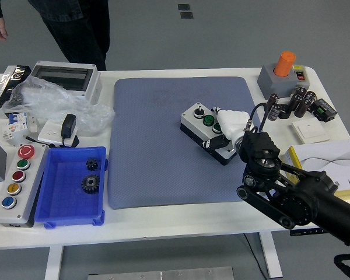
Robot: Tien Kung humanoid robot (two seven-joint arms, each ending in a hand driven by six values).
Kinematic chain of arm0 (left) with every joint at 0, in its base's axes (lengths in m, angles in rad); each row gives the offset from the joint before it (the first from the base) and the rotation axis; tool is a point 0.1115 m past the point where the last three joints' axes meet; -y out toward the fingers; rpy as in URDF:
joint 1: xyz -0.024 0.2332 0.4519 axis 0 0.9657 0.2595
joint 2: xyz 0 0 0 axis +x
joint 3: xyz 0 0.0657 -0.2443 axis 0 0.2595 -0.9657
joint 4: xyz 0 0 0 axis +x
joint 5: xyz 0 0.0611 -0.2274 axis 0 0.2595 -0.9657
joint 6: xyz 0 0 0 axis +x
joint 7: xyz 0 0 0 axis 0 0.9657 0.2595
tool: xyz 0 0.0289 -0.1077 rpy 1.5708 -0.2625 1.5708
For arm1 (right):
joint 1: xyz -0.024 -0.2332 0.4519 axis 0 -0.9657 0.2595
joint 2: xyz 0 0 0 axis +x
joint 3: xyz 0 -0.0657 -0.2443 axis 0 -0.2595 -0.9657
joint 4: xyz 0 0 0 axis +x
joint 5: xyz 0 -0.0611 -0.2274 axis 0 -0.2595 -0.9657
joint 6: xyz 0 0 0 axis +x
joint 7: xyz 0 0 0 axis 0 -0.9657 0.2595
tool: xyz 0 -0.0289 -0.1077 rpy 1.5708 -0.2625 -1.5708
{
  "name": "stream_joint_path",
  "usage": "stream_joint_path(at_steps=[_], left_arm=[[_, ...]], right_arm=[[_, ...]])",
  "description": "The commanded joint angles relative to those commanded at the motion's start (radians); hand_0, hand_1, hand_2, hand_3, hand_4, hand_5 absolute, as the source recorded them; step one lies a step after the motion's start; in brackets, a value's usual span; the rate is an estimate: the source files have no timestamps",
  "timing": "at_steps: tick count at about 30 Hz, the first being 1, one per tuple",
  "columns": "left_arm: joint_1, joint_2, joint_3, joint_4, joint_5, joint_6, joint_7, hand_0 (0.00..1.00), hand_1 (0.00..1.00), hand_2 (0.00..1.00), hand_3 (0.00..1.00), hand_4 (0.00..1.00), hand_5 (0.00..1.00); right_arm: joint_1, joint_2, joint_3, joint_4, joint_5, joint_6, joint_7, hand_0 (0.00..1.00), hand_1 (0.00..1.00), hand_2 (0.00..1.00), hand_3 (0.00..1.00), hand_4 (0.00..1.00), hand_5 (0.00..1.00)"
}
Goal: Pick up the button,place it on the desk,press the button,press the button
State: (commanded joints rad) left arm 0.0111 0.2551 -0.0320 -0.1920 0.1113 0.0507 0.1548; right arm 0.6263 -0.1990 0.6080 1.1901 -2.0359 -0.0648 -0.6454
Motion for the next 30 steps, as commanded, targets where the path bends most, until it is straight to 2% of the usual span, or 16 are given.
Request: stream_joint_path(at_steps=[3, 4, 9, 10, 15, 16, 21, 22, 27, 30], left_arm=[[-0.001, 0.000, 0.006, 0.000, -0.006, 0.001, -0.004, 0.684, 0.700, 0.627, 0.634, 0.560, 0.334], [-0.001, 0.000, 0.008, -0.001, -0.008, 0.002, -0.006, 0.684, 0.699, 0.627, 0.634, 0.558, 0.339], [-0.001, 0.000, 0.014, -0.001, -0.014, 0.004, -0.012, 0.684, 0.699, 0.627, 0.634, 0.558, 0.339], [-0.001, 0.000, 0.016, -0.001, -0.016, 0.005, -0.014, 0.684, 0.699, 0.628, 0.634, 0.555, 0.343], [-0.003, -0.001, 0.029, -0.002, -0.029, 0.008, -0.022, 0.684, 0.699, 0.628, 0.634, 0.555, 0.343], [-0.003, -0.001, 0.030, -0.002, -0.030, 0.008, -0.023, 0.684, 0.700, 0.630, 0.635, 0.558, 0.359], [-0.002, -0.001, 0.032, -0.002, -0.033, 0.010, -0.025, 0.684, 0.700, 0.630, 0.635, 0.558, 0.359], [-0.002, -0.001, 0.032, -0.002, -0.033, 0.010, -0.026, 0.684, 0.699, 0.629, 0.635, 0.560, 0.365], [-0.001, -0.003, 0.032, -0.001, -0.035, 0.012, -0.027, 0.684, 0.699, 0.630, 0.637, 0.562, 0.373], [-0.001, -0.004, 0.031, -0.001, -0.035, 0.013, -0.028, 0.684, 0.699, 0.630, 0.637, 0.562, 0.373]], right_arm=[[0.000, 0.001, -0.009, -0.002, -0.004, -0.002, 0.000, 0.274, 0.551, 0.546, 0.738, 0.797, 0.267], [-0.001, 0.001, -0.012, -0.002, -0.005, -0.003, 0.000, 0.220, 0.473, 0.445, 0.522, 0.637, 0.165], [-0.002, 0.001, -0.026, -0.001, -0.014, -0.019, 0.000, 0.220, 0.473, 0.445, 0.522, 0.637, 0.165], [-0.002, 0.000, -0.029, 0.000, -0.015, -0.023, 0.000, 0.222, 0.461, 0.406, 0.418, 0.646, 0.054], [-0.001, -0.010, -0.056, 0.015, -0.015, -0.045, 0.000, 0.222, 0.461, 0.406, 0.418, 0.646, 0.054], [0.000, -0.014, -0.063, 0.019, -0.014, -0.050, 0.000, 0.222, 0.463, 0.402, 0.366, 0.627, 0.027], [0.003, -0.035, -0.085, 0.042, -0.017, -0.083, 0.000, 0.222, 0.463, 0.402, 0.366, 0.627, 0.027], [0.004, -0.041, -0.089, 0.047, -0.018, -0.094, 0.000, 0.223, 0.465, 0.395, 0.327, 0.618, 0.022], [0.011, -0.070, -0.112, 0.073, -0.013, -0.139, 0.001, 0.233, 0.472, 0.398, 0.321, 0.599, 0.014], [0.026, -0.098, -0.139, 0.099, -0.006, -0.174, 0.027, 0.233, 0.472, 0.398, 0.321, 0.599, 0.014]])
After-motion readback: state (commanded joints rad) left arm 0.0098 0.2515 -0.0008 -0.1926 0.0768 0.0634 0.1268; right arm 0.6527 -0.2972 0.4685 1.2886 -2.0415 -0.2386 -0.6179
